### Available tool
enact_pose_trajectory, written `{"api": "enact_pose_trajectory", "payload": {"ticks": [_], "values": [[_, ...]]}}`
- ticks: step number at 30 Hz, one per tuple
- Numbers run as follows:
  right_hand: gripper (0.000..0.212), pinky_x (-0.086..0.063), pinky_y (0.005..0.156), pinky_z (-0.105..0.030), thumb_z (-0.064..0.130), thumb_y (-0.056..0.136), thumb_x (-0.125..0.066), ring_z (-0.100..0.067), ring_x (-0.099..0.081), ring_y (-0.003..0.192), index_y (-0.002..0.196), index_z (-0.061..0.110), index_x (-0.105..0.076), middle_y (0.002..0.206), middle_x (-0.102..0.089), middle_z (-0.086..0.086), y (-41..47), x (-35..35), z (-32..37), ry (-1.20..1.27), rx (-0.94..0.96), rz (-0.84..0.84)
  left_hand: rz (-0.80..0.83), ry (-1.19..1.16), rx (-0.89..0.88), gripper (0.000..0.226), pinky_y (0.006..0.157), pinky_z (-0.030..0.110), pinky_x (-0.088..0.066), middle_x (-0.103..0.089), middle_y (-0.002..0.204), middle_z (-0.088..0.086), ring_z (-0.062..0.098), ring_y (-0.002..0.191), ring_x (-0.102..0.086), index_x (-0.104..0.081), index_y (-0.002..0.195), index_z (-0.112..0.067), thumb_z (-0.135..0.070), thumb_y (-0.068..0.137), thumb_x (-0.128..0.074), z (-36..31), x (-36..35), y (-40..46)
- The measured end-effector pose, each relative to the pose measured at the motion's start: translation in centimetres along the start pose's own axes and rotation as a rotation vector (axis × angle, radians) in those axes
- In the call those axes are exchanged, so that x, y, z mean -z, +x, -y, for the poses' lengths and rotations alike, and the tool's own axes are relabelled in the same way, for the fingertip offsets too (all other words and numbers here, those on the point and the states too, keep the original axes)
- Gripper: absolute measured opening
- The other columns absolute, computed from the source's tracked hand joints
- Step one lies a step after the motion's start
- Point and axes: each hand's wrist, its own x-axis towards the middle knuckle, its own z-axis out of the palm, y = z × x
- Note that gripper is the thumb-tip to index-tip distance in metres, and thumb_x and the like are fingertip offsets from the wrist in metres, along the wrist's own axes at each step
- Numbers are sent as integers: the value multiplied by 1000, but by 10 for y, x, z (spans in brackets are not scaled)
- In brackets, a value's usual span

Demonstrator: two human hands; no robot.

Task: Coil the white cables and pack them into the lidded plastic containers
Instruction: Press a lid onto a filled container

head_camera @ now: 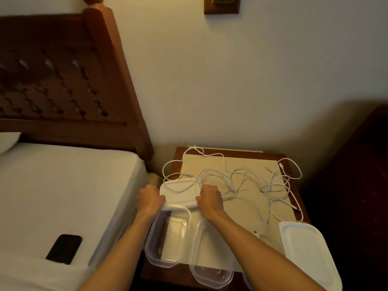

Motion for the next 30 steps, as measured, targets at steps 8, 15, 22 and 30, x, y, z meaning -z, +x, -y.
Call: {"api": "enact_pose_trajectory", "payload": {"ticks": [8,15,22,30], "values": [[12,-51,59,-31,10,78,-74,-28,-65,77,83,4,-66,87,-66,-12,18,-1,8,105,-155,-51,43,-102,89,17,55,28,-54,-63,75,8,20,65,-61,-67,76,-9,-14,71,-83,-8,-1,10],[17,-47,57,-25,20,77,-79,-21,-64,72,83,7,-69,83,-67,-8,26,10,18,206,-249,-73,-8,-179,80,15,49,26,-40,-66,72,11,21,63,-59,-67,67,-6,-13,74,-79,-31,23,12],[14,-62,65,-38,19,77,-72,-17,-66,55,66,10,-73,62,-68,-5,-5,53,15,426,-208,-13,-53,-279,124,18,51,24,-54,-70,68,10,18,49,-68,-71,78,-2,-17,75,-80,-56,74,-4],[30,-47,57,-27,50,74,-71,-11,-62,69,94,27,-65,85,-70,4,-94,123,-32,636,-136,24,-33,-224,-263,6,59,32,-61,-68,57,1,14,51,-67,-77,72,-14,-11,77,-76,-89,103,-93]]}}
